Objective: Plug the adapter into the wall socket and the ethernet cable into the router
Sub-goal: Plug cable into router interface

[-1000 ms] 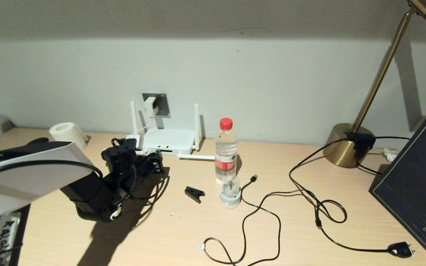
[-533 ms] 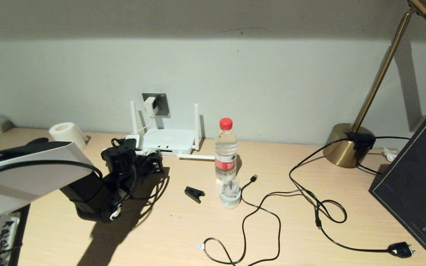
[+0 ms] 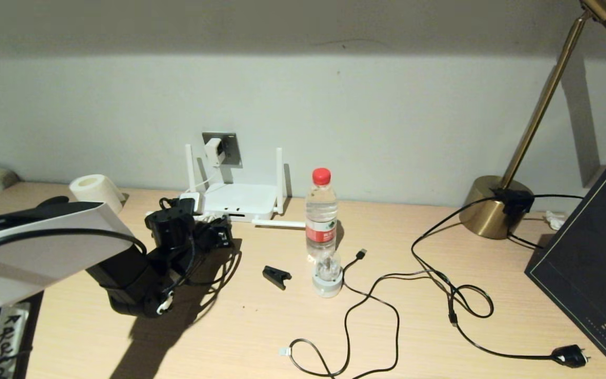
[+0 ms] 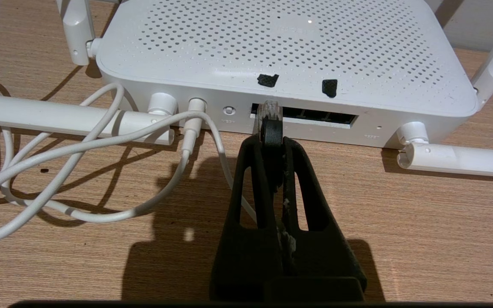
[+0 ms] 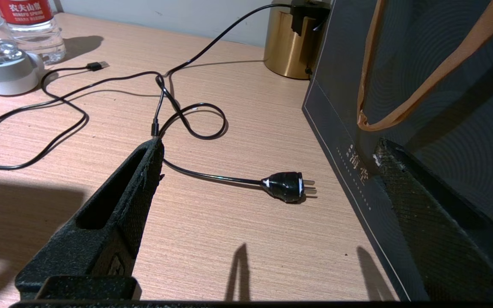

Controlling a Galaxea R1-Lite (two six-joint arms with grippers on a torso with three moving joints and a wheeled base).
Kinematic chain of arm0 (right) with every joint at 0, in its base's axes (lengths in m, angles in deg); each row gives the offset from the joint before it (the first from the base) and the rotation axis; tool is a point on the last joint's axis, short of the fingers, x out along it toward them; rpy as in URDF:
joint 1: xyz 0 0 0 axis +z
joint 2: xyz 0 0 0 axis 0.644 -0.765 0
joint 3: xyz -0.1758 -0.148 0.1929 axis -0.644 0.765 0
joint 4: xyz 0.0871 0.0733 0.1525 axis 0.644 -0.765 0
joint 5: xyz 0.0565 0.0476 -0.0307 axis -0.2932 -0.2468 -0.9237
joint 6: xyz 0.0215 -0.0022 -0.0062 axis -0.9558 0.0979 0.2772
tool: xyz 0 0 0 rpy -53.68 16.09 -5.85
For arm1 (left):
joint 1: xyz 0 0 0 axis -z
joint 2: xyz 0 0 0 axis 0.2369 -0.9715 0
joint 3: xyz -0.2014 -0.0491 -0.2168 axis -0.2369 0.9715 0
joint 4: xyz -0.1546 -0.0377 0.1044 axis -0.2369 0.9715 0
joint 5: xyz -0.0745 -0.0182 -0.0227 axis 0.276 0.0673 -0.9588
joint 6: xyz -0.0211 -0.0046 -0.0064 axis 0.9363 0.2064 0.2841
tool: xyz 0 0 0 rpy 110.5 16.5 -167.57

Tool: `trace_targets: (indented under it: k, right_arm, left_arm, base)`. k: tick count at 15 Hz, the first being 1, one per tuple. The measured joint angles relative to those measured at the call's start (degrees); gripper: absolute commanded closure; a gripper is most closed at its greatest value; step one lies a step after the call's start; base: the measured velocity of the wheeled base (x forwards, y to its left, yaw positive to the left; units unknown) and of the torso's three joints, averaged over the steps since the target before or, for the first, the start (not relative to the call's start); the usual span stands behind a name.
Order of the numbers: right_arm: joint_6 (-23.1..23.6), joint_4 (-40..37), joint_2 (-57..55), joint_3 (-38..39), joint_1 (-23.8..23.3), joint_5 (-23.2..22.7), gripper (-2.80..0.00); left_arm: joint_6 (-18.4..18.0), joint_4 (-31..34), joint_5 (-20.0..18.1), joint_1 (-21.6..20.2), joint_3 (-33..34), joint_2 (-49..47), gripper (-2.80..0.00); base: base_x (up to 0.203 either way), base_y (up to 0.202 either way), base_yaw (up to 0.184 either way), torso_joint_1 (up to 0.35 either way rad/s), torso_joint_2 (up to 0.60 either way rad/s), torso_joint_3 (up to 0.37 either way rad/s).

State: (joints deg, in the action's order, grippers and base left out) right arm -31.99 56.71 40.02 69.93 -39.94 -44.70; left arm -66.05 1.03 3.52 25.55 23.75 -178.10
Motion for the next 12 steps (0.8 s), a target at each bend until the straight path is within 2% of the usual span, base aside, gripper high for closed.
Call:
trace_targets:
  k: [12]
  right_arm:
    - [0.0,0.0,0.0,0.0,0.0,0.0,-2.80]
  left_arm:
    - [0.0,-0.1,0.0,0.0,0.1,-0.4,0.00]
  base:
    - [0.000,0.000,0.000,0.000,0.00,0.000]
